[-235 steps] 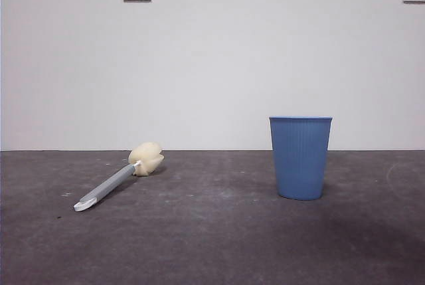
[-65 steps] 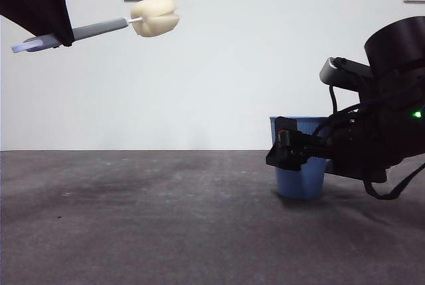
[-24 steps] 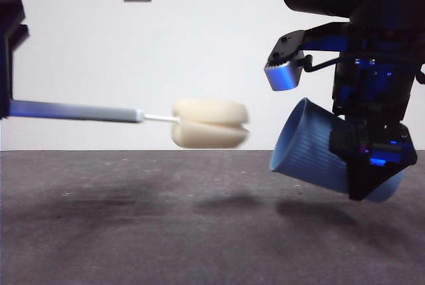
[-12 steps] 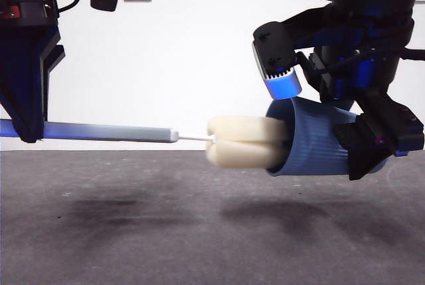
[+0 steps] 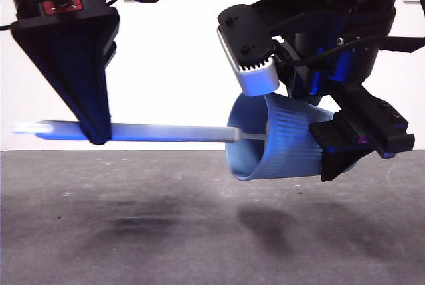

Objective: Pick up the cup brush,pick up the cup,insert the brush into the cup,clean the cup,put the cup brush back,put the cup back to the fixed position on the table

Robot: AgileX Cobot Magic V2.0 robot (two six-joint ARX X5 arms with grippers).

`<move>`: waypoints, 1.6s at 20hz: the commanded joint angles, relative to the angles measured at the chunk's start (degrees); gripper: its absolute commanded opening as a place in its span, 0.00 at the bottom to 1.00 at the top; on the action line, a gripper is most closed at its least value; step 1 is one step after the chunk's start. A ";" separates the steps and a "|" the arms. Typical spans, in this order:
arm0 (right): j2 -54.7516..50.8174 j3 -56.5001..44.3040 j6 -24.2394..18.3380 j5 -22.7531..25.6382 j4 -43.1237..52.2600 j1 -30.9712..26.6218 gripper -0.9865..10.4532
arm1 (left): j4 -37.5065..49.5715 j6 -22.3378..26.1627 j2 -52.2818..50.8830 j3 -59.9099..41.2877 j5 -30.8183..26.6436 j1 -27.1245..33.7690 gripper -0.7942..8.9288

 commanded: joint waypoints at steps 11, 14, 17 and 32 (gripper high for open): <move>0.39 0.22 3.87 0.61 -1.77 -2.38 0.08 | -10.93 0.07 -1.66 0.07 -6.32 4.33 0.07; 0.39 0.22 3.85 0.42 -1.64 -2.38 0.08 | -8.81 0.22 -1.66 0.07 -5.73 4.17 0.07; 0.39 0.22 3.82 0.33 -0.52 -2.19 0.08 | -3.61 0.17 -1.49 0.07 -0.90 3.56 0.07; 0.39 0.22 4.79 -0.44 0.92 0.33 0.08 | 0.63 -1.95 0.81 0.07 -0.15 -0.55 0.07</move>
